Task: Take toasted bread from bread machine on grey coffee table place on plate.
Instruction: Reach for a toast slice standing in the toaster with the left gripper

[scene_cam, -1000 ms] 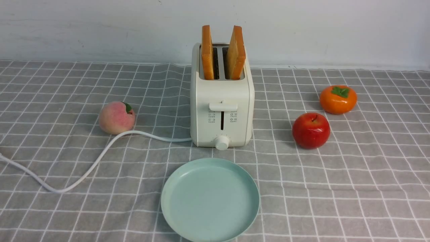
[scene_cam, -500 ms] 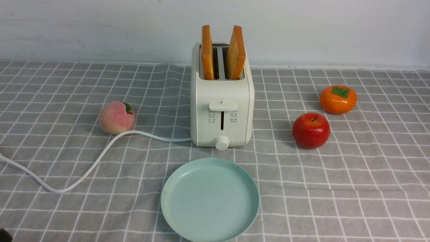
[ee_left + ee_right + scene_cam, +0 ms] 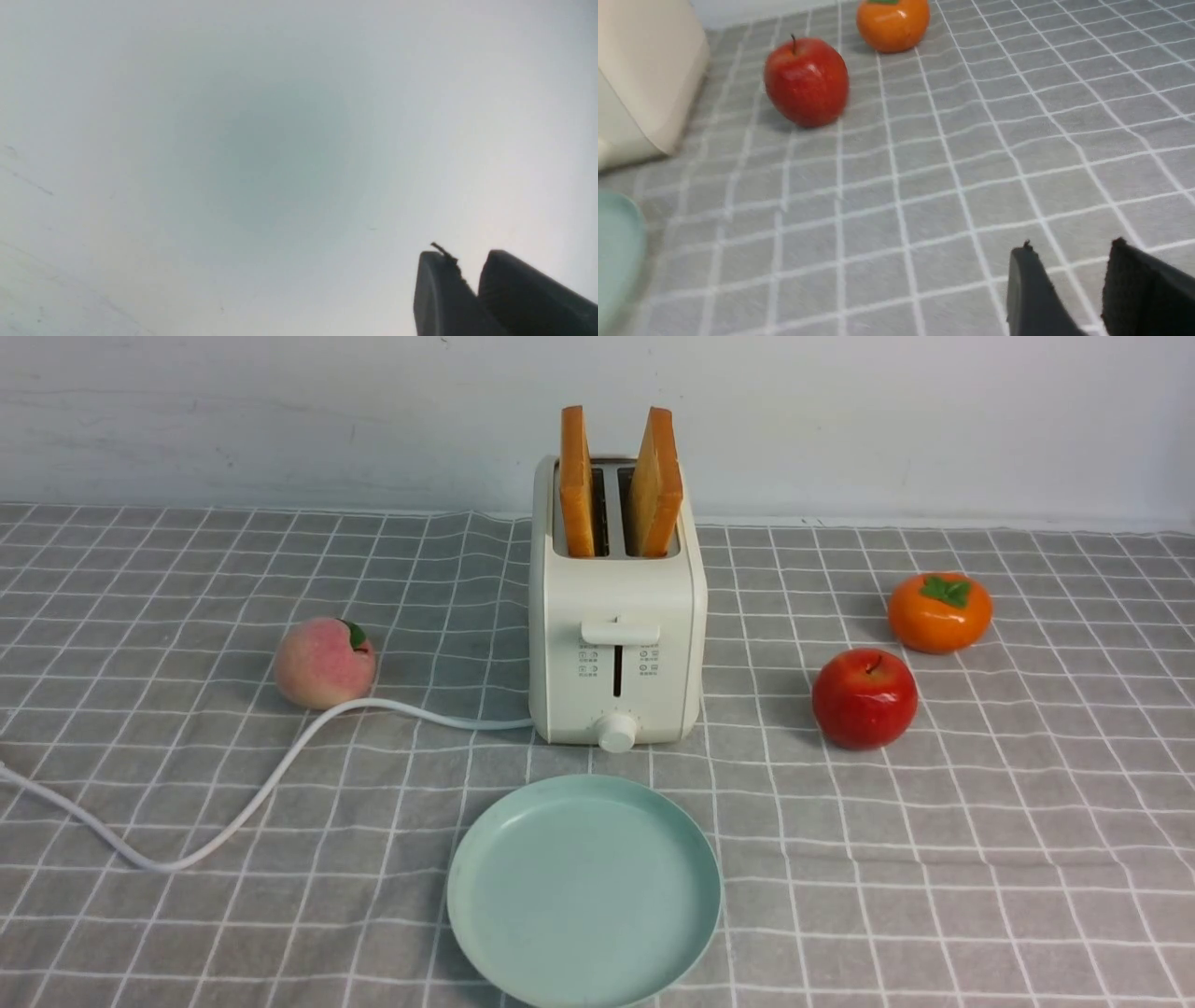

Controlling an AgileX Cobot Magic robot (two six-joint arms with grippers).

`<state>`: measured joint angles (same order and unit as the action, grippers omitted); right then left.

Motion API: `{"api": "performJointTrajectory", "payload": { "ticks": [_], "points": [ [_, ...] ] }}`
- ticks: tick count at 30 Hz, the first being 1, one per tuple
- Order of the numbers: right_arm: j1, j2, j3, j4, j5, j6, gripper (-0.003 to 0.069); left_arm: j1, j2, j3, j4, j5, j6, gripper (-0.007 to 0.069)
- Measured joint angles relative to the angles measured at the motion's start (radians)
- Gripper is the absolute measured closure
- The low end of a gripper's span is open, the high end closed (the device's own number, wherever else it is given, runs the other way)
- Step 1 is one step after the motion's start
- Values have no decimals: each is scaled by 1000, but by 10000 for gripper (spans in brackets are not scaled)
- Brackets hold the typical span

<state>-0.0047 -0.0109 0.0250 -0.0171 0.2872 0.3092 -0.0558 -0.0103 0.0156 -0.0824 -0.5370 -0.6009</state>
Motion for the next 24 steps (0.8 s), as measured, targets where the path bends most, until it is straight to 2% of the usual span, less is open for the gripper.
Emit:
{"api": "performJointTrajectory", "payload": {
  "ticks": [2, 3, 4, 5, 7, 9, 10, 13, 15, 19, 21, 23, 24],
  "points": [
    [0, 0, 0, 118, -140, 90, 419, 0, 0, -56, 4, 37, -72, 636],
    [0, 0, 0, 135, -150, 96, 419, 0, 0, -62, 10, 41, -78, 638],
    [0, 0, 0, 203, -227, 148, 419, 0, 7, -124, 55, 85, -129, 638],
    [0, 0, 0, 203, -227, 148, 419, 0, 9, -132, 62, 90, -129, 638],
    [0, 0, 0, 264, -313, 184, 419, 0, 41, -235, 149, 210, -190, 638],
    [0, 0, 0, 274, -346, 190, 419, 0, 59, -284, 175, 292, -219, 638],
    [0, 0, 0, 282, -373, 197, 419, 0, 103, -347, 204, 417, -254, 638],
    [0, 0, 0, 291, -391, 201, 419, 0, 201, -448, 230, 667, -269, 638],
    [0, 0, 0, 294, -397, 205, 419, 0, 306, -495, 231, 806, -260, 638],
    [1, 0, -13, 294, -397, 241, 419, 0, 460, -528, 198, 959, -193, 638],
    [13, 0, -71, 287, -309, 267, 419, 0, 562, -542, 126, 1019, -115, 638],
    [36, 11, -185, 247, -155, 270, 419, 0, 639, -555, 46, 1051, -28, 638],
    [39, 14, -198, 242, -137, 269, 419, 0, 647, -556, 37, 1051, -17, 638]
  ]
}}
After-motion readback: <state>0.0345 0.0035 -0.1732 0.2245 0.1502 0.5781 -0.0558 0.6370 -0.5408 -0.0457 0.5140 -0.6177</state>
